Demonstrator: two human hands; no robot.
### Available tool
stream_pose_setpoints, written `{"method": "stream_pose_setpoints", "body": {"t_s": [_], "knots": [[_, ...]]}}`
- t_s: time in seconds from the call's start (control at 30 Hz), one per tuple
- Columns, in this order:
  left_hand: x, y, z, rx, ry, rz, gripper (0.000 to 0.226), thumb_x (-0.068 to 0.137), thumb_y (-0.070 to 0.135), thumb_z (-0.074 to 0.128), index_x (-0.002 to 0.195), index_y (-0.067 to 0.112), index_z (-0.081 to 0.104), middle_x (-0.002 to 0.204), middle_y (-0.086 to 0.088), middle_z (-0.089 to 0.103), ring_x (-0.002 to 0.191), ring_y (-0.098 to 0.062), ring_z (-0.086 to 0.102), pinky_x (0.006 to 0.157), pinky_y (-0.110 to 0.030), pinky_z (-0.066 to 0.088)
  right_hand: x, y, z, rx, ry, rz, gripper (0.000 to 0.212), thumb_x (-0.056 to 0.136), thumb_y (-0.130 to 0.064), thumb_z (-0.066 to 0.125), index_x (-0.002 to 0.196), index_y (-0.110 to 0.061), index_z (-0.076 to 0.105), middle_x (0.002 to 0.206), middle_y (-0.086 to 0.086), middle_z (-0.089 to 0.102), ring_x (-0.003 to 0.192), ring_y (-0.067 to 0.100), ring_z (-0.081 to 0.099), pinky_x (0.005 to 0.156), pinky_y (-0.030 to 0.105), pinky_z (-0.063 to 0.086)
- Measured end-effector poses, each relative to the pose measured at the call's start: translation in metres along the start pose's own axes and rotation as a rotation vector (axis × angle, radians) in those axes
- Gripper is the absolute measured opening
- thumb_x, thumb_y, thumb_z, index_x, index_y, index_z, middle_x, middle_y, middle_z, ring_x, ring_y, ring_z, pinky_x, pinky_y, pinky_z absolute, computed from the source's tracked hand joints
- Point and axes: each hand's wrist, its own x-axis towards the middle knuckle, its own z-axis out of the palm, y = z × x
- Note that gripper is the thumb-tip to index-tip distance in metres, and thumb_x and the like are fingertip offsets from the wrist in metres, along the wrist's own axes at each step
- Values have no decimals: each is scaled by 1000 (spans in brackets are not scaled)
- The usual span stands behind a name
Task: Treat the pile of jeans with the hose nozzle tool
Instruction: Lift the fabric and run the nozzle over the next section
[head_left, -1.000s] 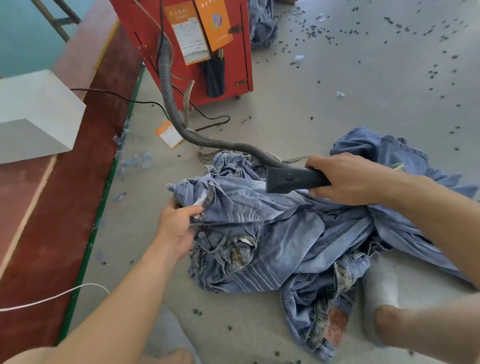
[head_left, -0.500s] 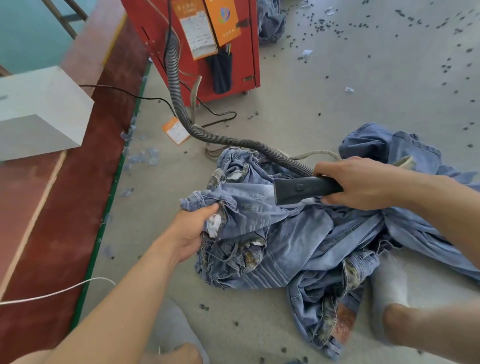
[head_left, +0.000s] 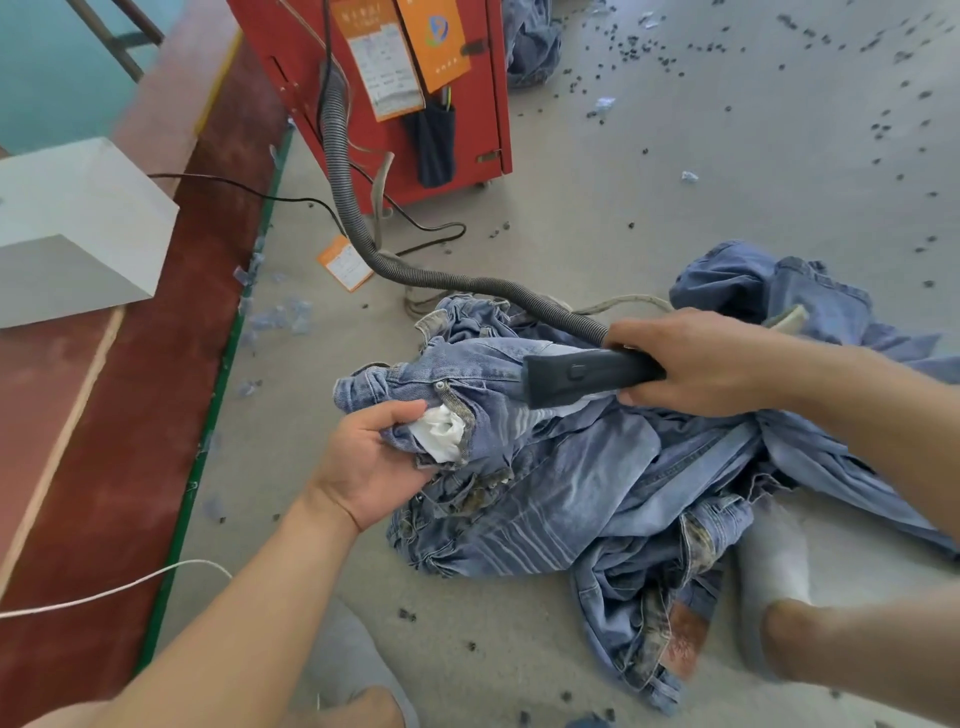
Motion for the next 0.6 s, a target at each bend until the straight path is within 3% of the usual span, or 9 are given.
{"method": "stream_pose_setpoints", "body": {"t_s": [0.07,0.13,0.27,0.4,0.47,0.53,0.6], "knots": [[1,1,1,-26,-32,-12,62,65,7,84,124,-6,69,134,-23,64,118,-38,66,101,-49,55,5,-10,2,22,26,-33,27,91,-43,71,111,-36,53,87,-14,62,79,0,57,63,22,41],[2,1,1,-32,-45,-4,51,78,8,71,127,-5,68,133,-22,65,119,-37,66,103,-49,54,8,-16,-1,58,62,-49,28,92,-44,69,114,-37,54,91,-10,66,79,8,61,70,34,50],[3,1,3,-40,-102,-13,48,81,10,68,127,-2,70,136,-20,65,124,-35,65,100,-47,55,8,-15,-12,187,150,-48,26,92,-39,71,114,-36,57,85,-16,65,79,-2,60,67,25,47],[0,2,2,-47,-95,-6,45,90,12,48,126,-1,71,137,-20,65,124,-35,65,99,-45,56,1,-1,-25,114,136,35,25,92,-35,73,113,-34,60,81,-16,63,72,-1,58,61,23,37],[0,2,3,-56,-91,-21,45,90,11,48,128,-2,70,138,-21,64,124,-36,65,98,-46,56,1,-3,-23,84,72,49,26,92,-32,74,115,-32,61,84,-13,66,73,1,58,63,28,41],[-1,0,5,-34,-102,-46,46,89,10,50,129,-2,69,136,-21,64,122,-36,66,99,-47,56,3,-16,-14,59,31,18,26,93,-35,72,115,-34,58,93,-8,67,82,14,63,73,37,49],[-1,-1,6,-17,-104,-61,45,88,10,51,127,-2,70,133,-21,65,119,-36,66,103,-47,55,6,-31,-7,19,58,-32,27,93,-40,70,115,-36,55,98,-9,66,89,19,63,79,43,51]]}}
